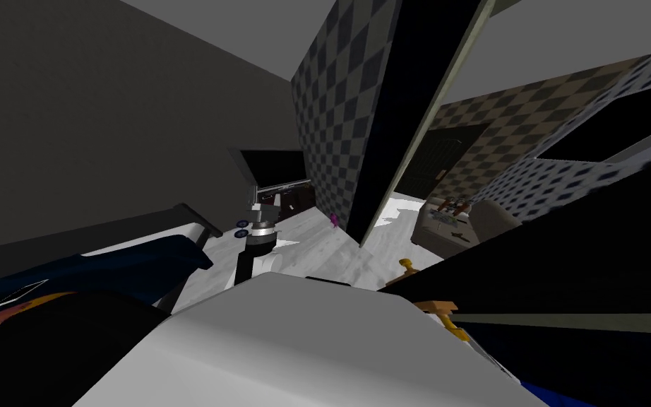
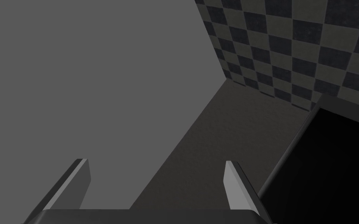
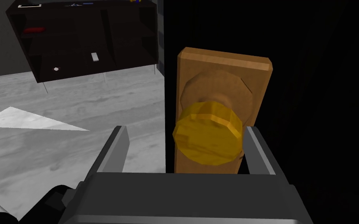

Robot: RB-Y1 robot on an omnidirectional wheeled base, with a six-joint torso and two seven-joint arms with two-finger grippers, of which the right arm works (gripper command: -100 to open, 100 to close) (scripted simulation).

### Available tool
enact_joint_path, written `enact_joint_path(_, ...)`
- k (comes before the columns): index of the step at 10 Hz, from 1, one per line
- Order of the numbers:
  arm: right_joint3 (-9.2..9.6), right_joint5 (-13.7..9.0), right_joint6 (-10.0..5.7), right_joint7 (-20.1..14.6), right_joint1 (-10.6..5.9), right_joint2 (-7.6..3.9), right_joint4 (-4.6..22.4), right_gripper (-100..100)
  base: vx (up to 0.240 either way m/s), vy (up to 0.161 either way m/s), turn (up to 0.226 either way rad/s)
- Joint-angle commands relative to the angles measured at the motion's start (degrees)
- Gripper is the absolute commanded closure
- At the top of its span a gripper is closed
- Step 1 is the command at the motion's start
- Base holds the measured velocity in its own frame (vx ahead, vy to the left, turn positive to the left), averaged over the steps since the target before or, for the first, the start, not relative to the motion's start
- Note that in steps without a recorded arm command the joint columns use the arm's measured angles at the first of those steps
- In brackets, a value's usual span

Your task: Pull the door open

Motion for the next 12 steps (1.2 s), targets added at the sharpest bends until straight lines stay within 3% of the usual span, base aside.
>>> enact_joint_path(1, 0.88, 0.09, -1.01, -0.66, 0.69, 1.72, 1.98, 100, -0.083, -0.072, 0.095)
enact_joint_path(3, 1.08, -0.28, -2.74, -1.15, 1.32, 2.65, 3.3, 100, -0.084, -0.065, 0.04)
enact_joint_path(6, 1.37, -0.83, -6.99, -1.89, 2.28, 4.06, 5.3, 100, -0.125, -0.11, 0.046)
enact_joint_path(8, 1.43, -0.94, -8.21, -2.04, 2.46, 4.33, 5.68, 100, -0.164, -0.086, -0.005)
enact_joint_path(12, 1.78, -0.12, -5.31, -1.78, 2.32, 4.42, 5.56, 100, 0.058, 0.048, 0.0)
